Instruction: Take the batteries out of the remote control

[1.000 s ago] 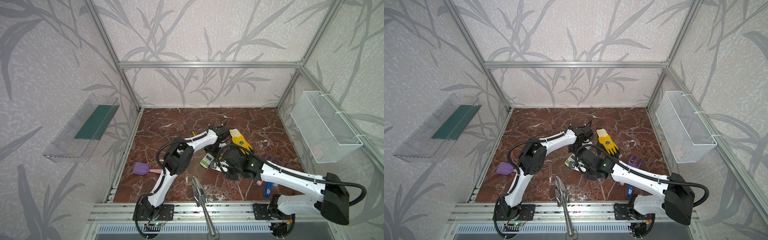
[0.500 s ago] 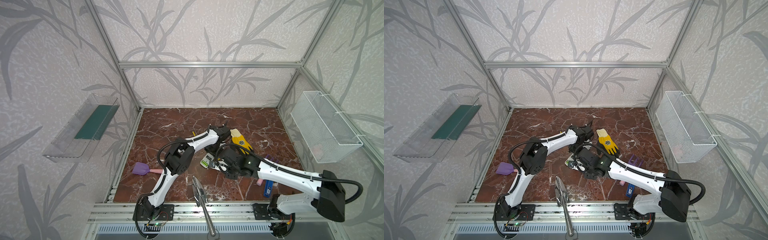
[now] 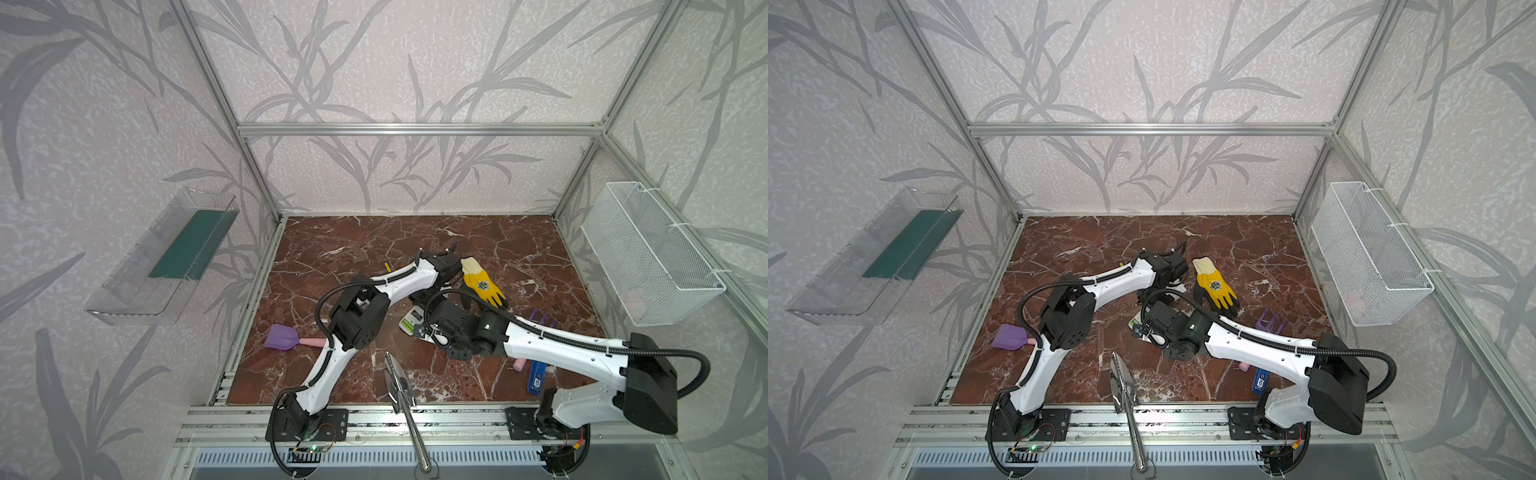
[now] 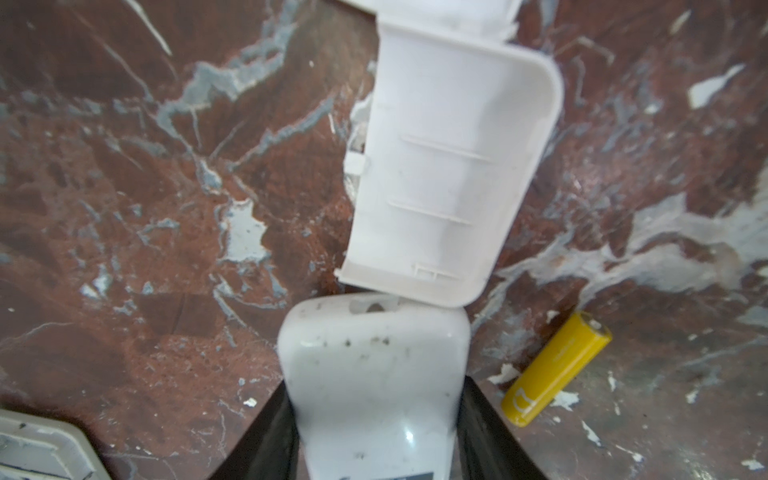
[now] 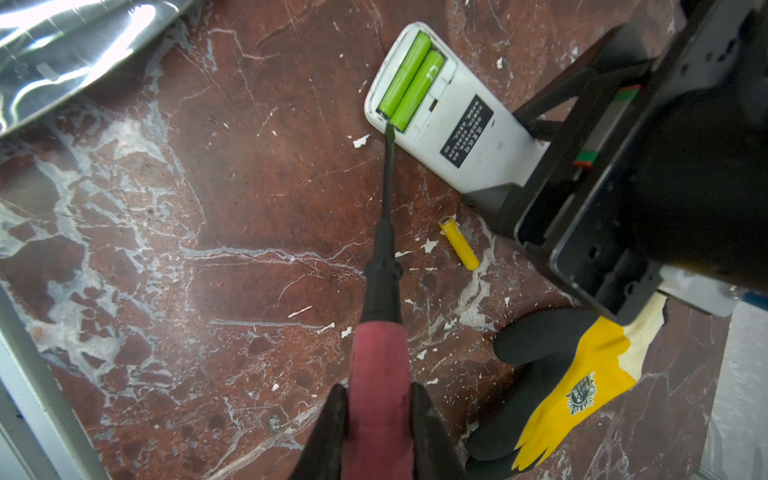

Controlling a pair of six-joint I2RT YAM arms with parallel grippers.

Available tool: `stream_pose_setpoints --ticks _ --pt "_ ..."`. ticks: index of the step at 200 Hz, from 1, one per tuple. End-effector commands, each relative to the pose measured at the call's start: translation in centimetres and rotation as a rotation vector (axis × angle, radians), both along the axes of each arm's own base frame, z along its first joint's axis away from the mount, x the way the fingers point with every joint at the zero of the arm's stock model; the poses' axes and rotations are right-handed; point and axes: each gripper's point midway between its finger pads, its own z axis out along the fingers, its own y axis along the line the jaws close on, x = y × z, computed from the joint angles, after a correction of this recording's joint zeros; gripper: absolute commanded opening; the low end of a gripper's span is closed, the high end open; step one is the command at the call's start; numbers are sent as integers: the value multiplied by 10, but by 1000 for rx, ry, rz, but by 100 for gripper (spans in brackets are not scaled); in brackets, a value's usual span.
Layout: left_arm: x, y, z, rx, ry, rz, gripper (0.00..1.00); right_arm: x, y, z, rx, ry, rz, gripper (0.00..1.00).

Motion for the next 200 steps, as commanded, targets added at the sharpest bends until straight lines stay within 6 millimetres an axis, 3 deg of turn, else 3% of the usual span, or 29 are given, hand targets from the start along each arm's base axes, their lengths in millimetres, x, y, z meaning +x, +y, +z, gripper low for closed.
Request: stream_pose_setpoints --ticks 1,69,125,200 --pt "-27 13 -44 74 127 35 10 -4 18 -15 75 3 -18 0" --pt "-34 10 -50 51 162 35 8 -10 28 -33 170 -72 -109 0" --pt "-32 13 -51 62 153 42 7 -4 31 -8 214 -137 -92 0" --pt "-37 9 -54 38 179 33 7 -10 50 -27 325 -61 -150 0"
